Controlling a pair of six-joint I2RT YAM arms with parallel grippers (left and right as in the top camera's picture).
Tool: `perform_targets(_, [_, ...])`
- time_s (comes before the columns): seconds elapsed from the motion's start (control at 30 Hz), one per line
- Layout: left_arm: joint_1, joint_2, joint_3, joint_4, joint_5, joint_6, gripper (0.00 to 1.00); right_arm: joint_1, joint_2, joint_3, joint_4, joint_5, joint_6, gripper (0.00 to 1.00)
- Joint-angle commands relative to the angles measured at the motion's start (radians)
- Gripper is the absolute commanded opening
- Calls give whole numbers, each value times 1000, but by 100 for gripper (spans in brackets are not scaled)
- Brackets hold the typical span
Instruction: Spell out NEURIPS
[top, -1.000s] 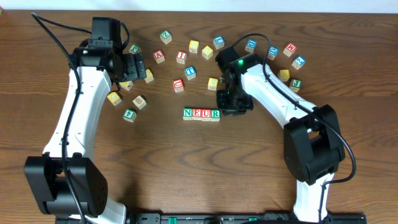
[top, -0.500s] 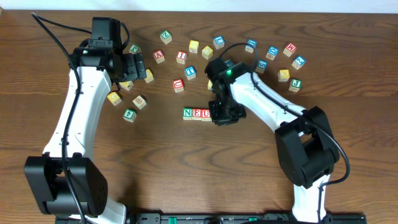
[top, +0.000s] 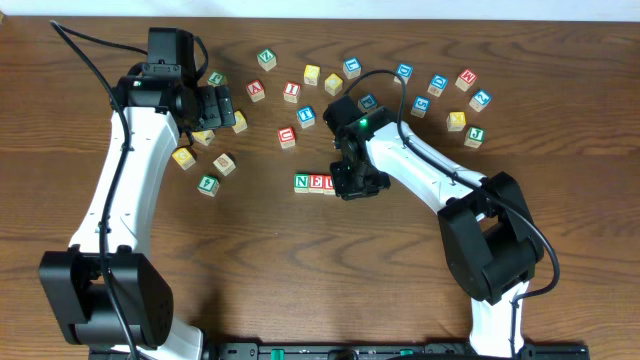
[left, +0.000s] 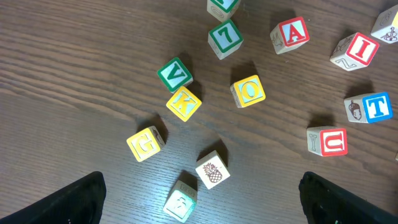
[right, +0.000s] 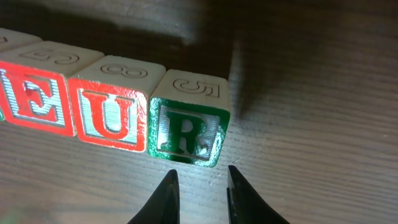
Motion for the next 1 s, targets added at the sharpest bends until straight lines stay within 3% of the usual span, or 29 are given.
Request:
perform_targets(0.0, [3,-2,14,0,-3,6,98,11,-5,-10,10,20,19,20])
perform_targets(0.43, [3,-2,14,0,-3,6,97,11,-5,-35,49,31,31,21])
perform_targets(0.97, [3,-2,14,0,-3,6,98,9,-46,14,14,23,6,33])
